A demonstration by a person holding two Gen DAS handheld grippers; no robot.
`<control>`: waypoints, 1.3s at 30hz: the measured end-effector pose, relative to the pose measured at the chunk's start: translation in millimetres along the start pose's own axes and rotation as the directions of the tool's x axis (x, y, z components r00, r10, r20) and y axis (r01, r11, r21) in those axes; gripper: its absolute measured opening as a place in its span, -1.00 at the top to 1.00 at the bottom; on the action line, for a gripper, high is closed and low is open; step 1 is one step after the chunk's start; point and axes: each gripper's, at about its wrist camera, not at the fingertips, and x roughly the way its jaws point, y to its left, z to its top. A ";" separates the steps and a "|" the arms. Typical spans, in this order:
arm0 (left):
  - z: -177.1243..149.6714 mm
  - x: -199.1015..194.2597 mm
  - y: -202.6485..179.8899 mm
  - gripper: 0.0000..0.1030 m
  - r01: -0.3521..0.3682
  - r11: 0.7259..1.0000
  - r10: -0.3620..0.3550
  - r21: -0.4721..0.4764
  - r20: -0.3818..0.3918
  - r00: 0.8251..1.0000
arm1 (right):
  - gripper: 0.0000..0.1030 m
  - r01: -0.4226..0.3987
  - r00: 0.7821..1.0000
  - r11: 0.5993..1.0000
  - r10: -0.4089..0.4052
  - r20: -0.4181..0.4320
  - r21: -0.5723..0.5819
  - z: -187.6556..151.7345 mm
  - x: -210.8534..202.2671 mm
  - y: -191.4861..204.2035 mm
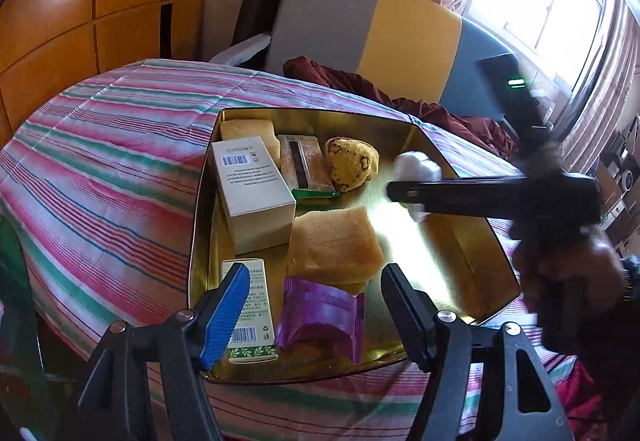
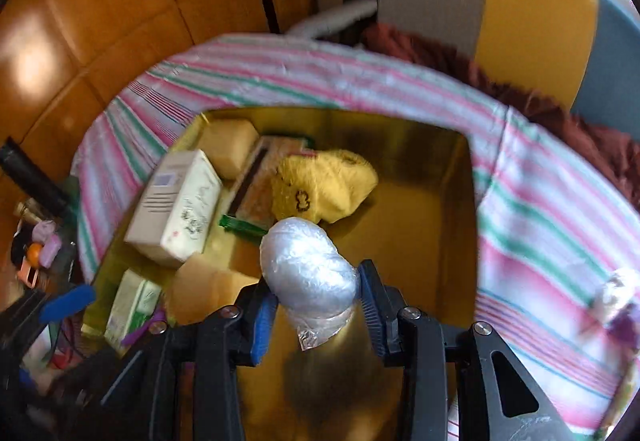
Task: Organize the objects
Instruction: 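Carry white plastic bundle into gold tray and open right tool, then move both tools away from the tray toward the remaining items on the cloth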
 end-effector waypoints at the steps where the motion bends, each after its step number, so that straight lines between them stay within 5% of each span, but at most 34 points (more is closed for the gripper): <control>1: -0.9 0.0 1.1 -0.34 0.003 1.000 -0.003 -0.002 0.000 1.000 | 0.18 -0.002 1.000 1.000 0.002 -0.013 0.014 1.3 7.9 1.3; 3: -2.5 0.6 3.6 -0.34 0.004 1.000 -0.004 -0.009 -0.002 1.000 | 0.14 -0.044 0.999 0.998 0.044 -0.018 0.038 3.5 17.1 3.8; 5: -3.5 1.7 5.2 -0.34 0.005 1.000 -0.005 -0.013 -0.004 1.000 | -0.13 -0.086 0.996 0.994 0.087 -0.019 0.063 2.4 22.0 5.0; 16: -2.5 -1.1 -0.5 -0.34 -0.009 1.000 0.009 0.001 0.011 1.000 | -0.39 -0.136 0.989 0.987 0.131 0.061 0.087 -15.2 -11.6 1.3; 27: -0.7 -10.9 -23.5 -0.34 -0.023 0.997 0.021 0.068 0.033 0.999 | -0.73 -0.047 0.982 0.992 0.024 0.185 0.120 -44.5 -82.4 -38.4; 39: 0.7 -18.6 -70.6 -0.34 -0.022 0.977 0.010 0.213 0.059 0.998 | -0.82 0.124 0.971 0.954 -0.173 0.162 0.273 -90.7 -125.5 -147.6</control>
